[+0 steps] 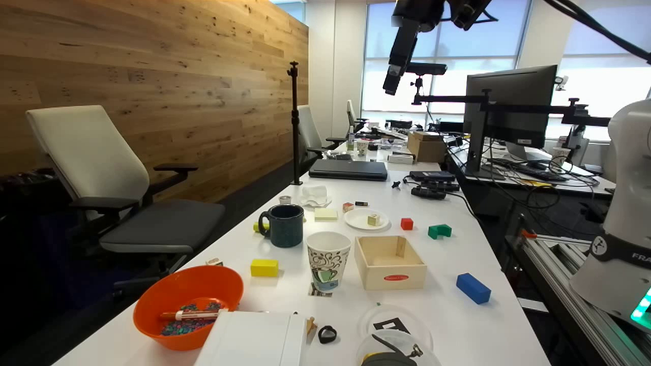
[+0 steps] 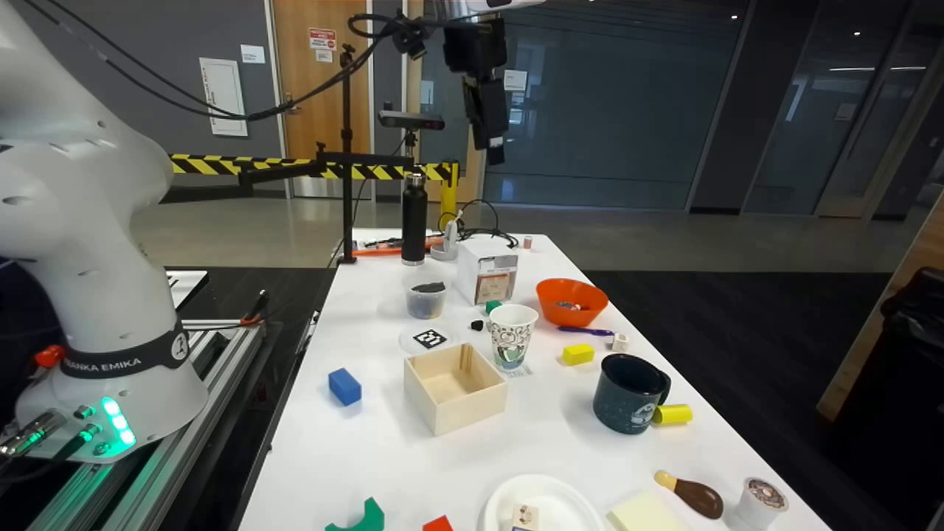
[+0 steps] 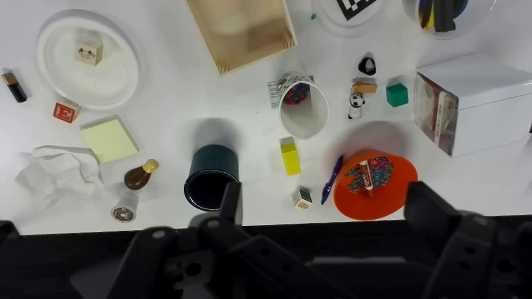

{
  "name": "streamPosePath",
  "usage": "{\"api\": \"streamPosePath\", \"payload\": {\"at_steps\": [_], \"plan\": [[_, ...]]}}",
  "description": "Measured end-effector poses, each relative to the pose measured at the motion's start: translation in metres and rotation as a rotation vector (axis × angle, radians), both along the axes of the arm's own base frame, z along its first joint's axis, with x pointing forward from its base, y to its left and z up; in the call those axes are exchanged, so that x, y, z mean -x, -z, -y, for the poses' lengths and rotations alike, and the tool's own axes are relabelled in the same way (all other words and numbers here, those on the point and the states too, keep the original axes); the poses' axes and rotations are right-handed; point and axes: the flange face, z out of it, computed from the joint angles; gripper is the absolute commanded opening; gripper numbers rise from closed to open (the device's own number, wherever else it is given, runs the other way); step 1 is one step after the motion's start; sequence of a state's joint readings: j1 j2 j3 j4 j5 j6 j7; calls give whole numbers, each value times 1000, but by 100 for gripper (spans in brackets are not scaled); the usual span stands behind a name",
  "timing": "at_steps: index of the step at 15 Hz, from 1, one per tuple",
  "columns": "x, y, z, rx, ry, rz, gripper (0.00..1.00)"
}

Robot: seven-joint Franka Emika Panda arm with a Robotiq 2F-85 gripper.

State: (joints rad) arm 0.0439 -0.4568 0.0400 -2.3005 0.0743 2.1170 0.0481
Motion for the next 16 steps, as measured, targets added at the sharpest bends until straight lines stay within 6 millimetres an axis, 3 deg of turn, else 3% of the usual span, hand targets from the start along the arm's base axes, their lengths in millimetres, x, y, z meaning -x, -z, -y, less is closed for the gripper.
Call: {"api": "streamPosePath", "payload": {"at_steps": [8,12,16], "plan": [[-11,3,-2,17,-25,19,100],[-38,8,-13,45,-101,48,100],[-75,20,-36,63,-217,69,100]]}}
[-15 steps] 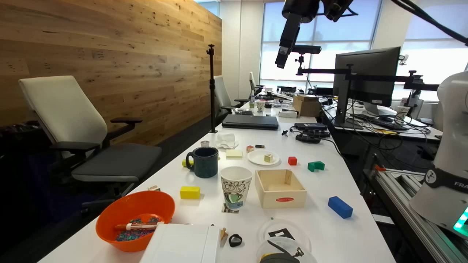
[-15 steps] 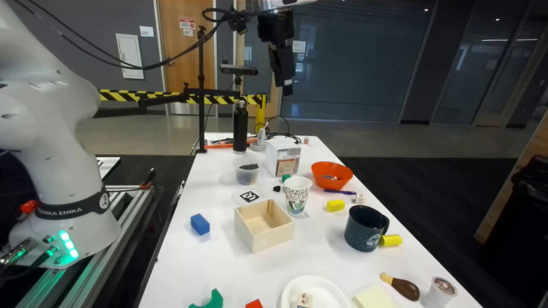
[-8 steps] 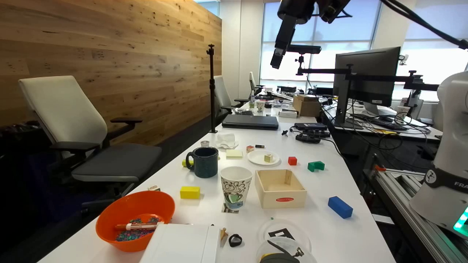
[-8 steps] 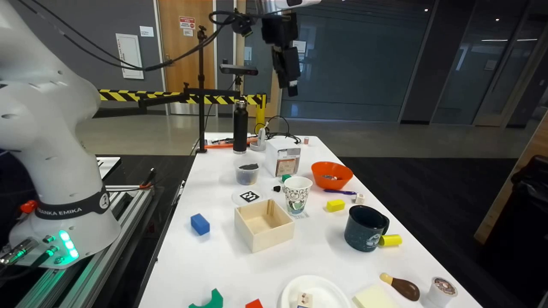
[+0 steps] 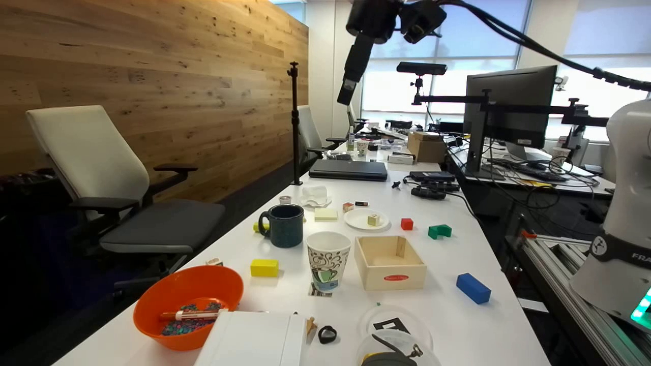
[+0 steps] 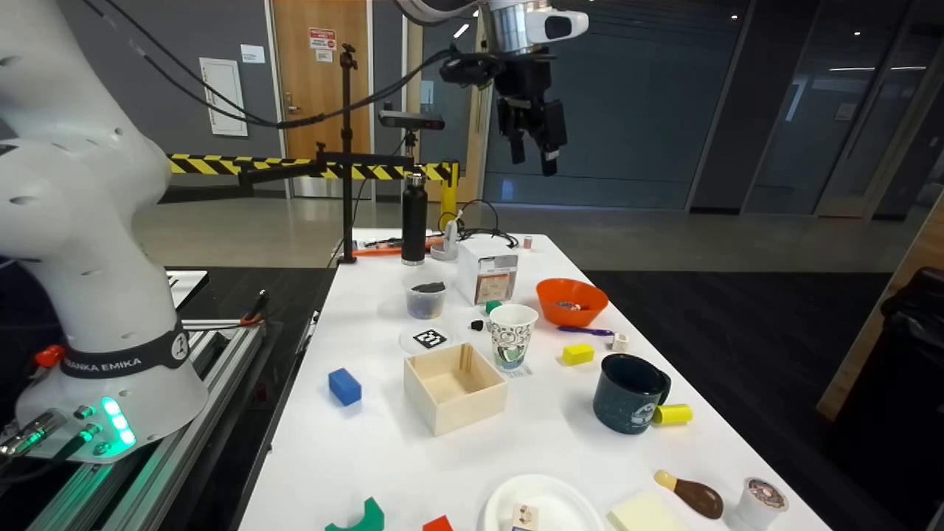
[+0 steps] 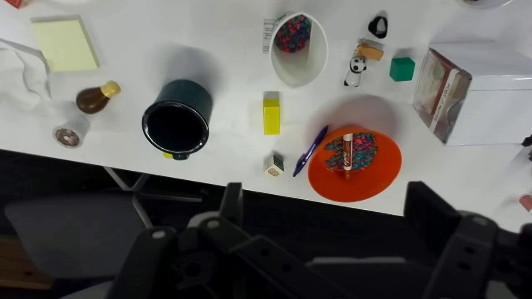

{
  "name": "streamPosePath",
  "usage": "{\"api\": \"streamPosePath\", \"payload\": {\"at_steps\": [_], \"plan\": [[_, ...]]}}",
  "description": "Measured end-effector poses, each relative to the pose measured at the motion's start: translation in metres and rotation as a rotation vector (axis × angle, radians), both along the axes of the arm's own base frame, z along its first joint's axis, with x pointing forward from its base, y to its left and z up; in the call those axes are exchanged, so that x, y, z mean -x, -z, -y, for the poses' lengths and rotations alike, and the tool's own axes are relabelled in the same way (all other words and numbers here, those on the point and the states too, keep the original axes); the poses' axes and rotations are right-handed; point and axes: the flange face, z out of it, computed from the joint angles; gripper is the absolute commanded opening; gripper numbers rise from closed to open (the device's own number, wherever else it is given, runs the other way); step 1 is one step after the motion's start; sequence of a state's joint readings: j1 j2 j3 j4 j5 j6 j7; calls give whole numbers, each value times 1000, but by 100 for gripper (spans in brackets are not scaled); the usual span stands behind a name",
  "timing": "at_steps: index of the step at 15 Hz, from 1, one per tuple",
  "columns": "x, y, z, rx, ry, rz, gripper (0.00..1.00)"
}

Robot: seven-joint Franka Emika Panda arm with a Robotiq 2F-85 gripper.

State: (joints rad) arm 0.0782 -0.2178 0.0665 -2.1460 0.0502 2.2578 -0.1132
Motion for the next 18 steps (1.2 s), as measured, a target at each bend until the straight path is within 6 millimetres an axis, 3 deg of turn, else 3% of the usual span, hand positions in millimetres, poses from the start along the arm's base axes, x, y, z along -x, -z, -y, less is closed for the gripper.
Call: {"api": "streamPosePath", "payload": {"at_steps": [10,18], "plan": [[-81,22,-56,42,-272,16,100],[-130,63,-103,21,-388,-33,100]]}}
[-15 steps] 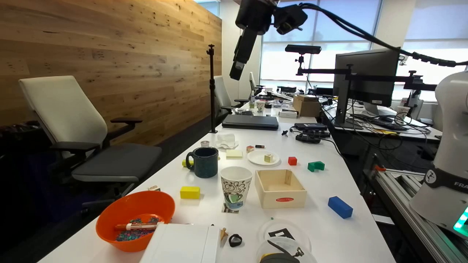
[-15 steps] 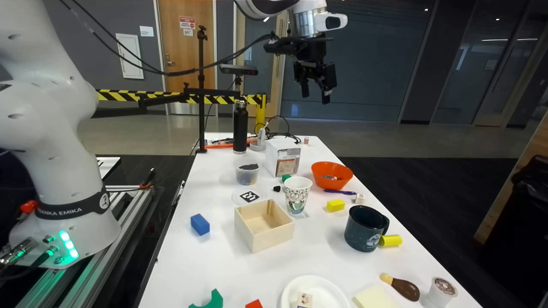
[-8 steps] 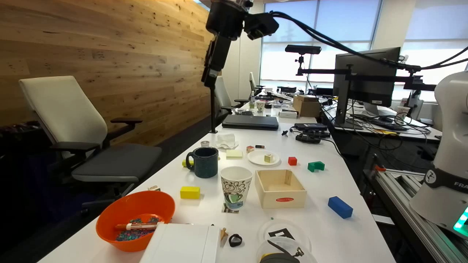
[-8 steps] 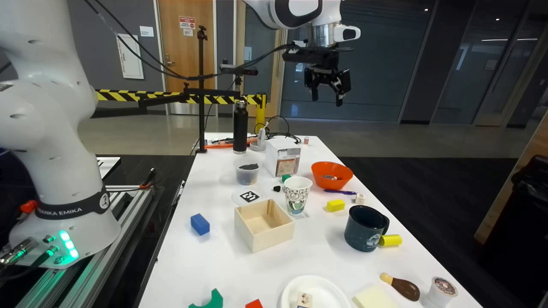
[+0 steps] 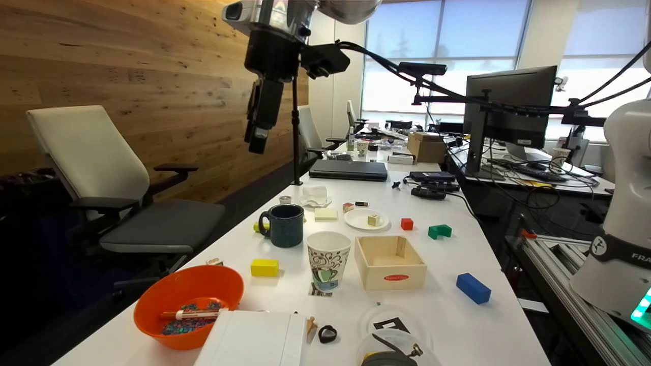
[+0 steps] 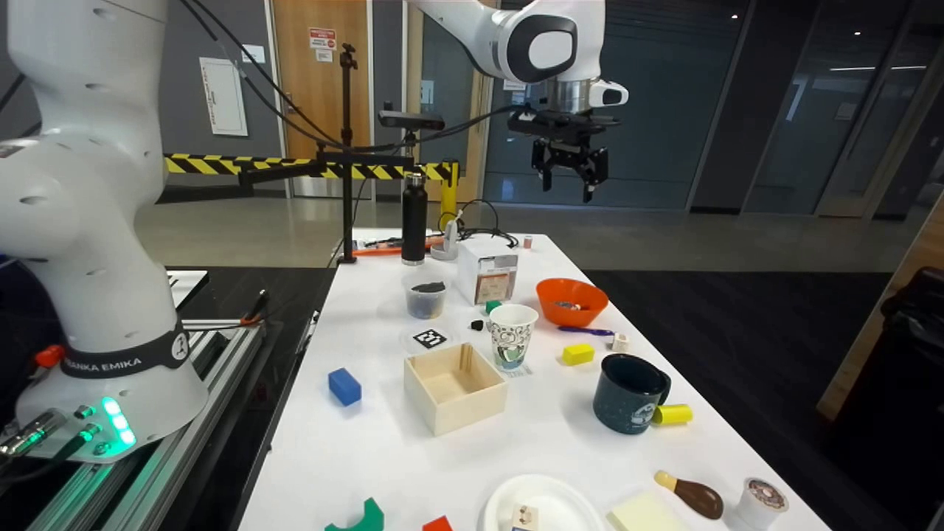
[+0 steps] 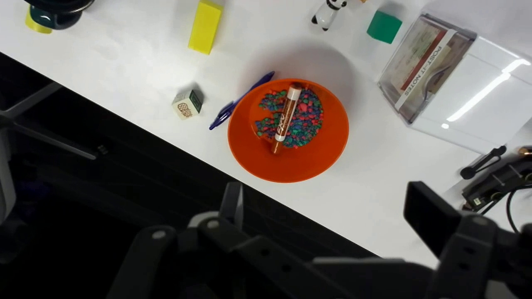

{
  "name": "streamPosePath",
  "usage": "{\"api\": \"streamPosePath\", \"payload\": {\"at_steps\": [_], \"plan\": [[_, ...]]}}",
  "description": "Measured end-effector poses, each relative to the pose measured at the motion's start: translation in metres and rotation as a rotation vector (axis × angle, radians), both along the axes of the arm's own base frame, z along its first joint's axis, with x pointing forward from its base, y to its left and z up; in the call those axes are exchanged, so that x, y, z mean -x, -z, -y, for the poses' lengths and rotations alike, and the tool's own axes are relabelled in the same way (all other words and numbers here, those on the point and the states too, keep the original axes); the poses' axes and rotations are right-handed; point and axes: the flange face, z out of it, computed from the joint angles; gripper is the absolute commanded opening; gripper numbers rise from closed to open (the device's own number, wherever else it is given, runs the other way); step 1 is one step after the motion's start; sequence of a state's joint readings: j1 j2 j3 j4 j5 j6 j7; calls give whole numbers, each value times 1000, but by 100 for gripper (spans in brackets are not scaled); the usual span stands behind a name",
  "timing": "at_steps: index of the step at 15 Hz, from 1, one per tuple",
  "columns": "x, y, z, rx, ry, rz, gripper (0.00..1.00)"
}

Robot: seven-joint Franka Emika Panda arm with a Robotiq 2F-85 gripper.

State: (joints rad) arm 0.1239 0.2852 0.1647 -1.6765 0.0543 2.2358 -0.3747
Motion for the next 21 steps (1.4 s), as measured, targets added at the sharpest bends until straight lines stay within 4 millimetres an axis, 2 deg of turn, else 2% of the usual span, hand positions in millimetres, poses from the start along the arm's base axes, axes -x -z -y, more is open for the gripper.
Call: {"api": "streamPosePath", "payload": {"at_steps": [4,9,16,21], "plan": [[-5,2,-1,-3,4,-8,100],[-3,4,8,-12,153,24,100],[-18,48,-6,65,179,9,100],[-37,83,-44,144,147,32,100]]}}
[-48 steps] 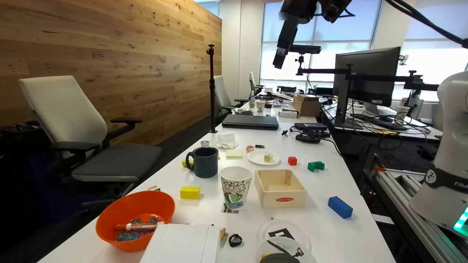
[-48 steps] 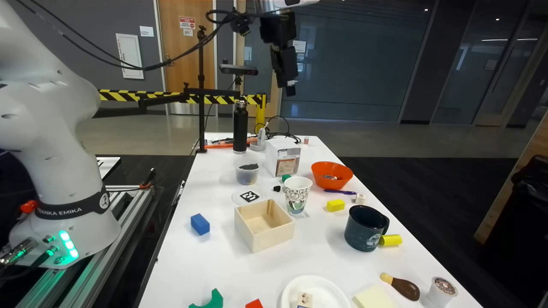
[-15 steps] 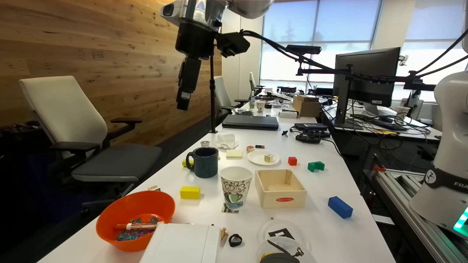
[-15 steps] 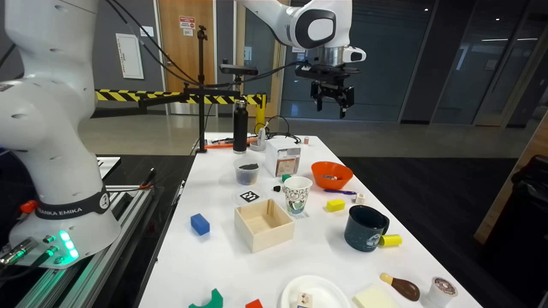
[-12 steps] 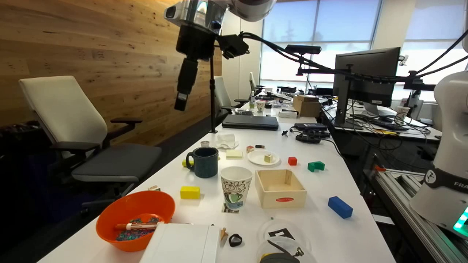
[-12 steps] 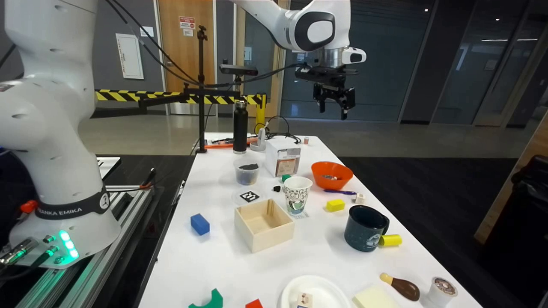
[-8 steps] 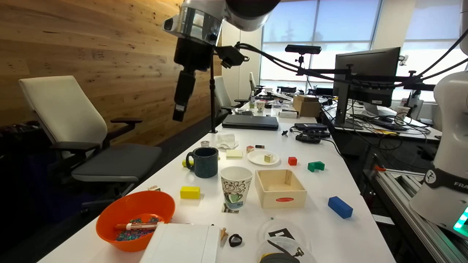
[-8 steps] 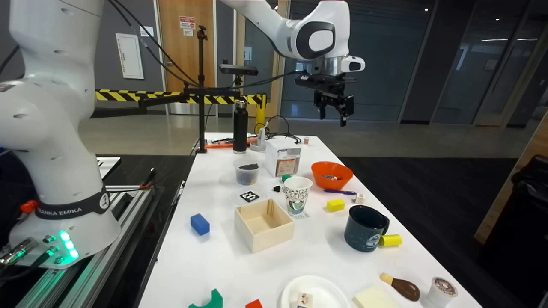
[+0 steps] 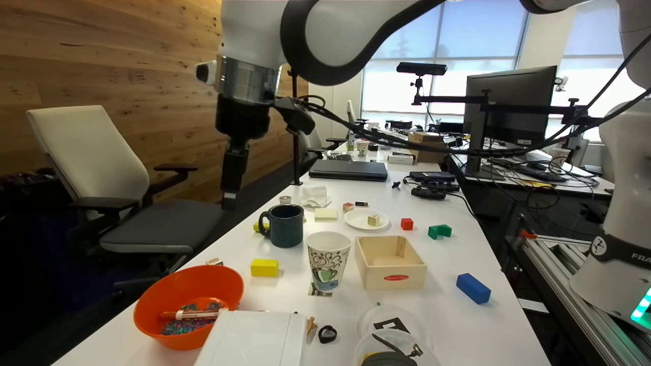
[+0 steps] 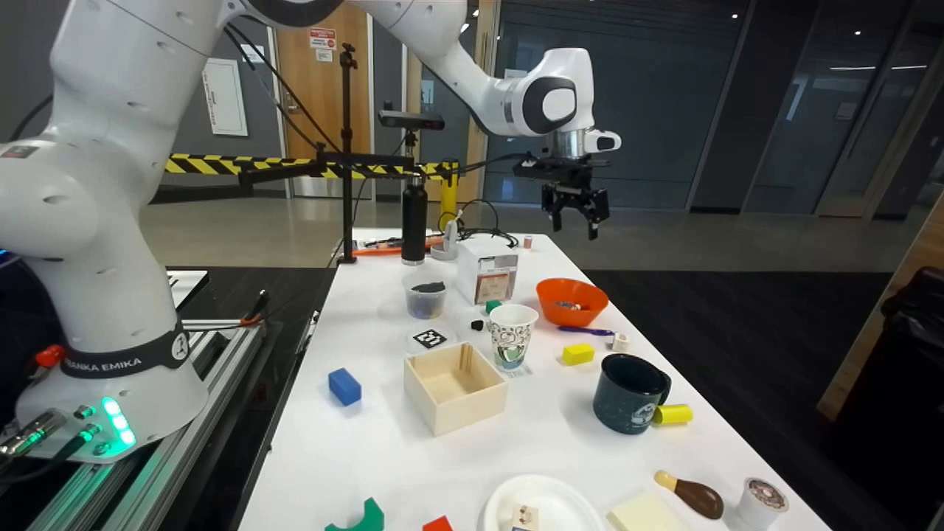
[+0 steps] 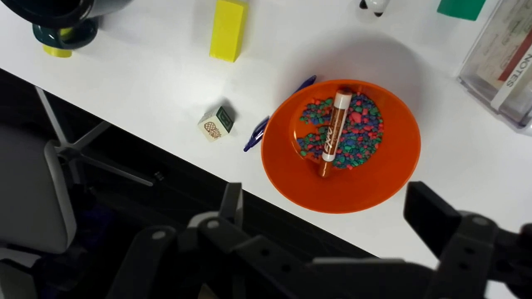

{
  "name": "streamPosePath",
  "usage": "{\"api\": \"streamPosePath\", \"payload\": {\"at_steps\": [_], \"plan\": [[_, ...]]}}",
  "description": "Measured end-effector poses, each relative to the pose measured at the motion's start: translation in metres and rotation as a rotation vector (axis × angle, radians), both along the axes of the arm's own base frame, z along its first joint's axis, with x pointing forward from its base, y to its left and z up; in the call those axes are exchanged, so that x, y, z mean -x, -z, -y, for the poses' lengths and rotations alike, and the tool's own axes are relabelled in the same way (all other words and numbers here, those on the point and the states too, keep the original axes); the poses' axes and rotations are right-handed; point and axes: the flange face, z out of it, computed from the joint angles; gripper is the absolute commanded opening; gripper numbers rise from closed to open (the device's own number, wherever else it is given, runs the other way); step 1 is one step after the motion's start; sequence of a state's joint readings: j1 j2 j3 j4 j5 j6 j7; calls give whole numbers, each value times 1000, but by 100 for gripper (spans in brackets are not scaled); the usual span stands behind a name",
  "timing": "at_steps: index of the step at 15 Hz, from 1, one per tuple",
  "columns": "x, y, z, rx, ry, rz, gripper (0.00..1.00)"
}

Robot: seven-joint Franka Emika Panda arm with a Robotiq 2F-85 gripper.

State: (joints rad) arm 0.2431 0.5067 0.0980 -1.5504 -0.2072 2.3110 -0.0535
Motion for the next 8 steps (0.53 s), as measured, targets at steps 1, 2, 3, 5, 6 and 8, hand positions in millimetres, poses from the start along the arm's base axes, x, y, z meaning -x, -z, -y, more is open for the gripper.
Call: {"api": "streamPosePath", "payload": {"at_steps": [1,2,3,5,6,8], "plan": [[-4,5,-9,5,-1,6,100],[-9,9,-18,3,-1,12,100],[-13,13,-27,-2,-3,17,100],[-22,18,-40,-10,-6,26,100],[-27,20,-44,-12,-6,29,100],[-33,25,-48,-6,2,9,100]]}}
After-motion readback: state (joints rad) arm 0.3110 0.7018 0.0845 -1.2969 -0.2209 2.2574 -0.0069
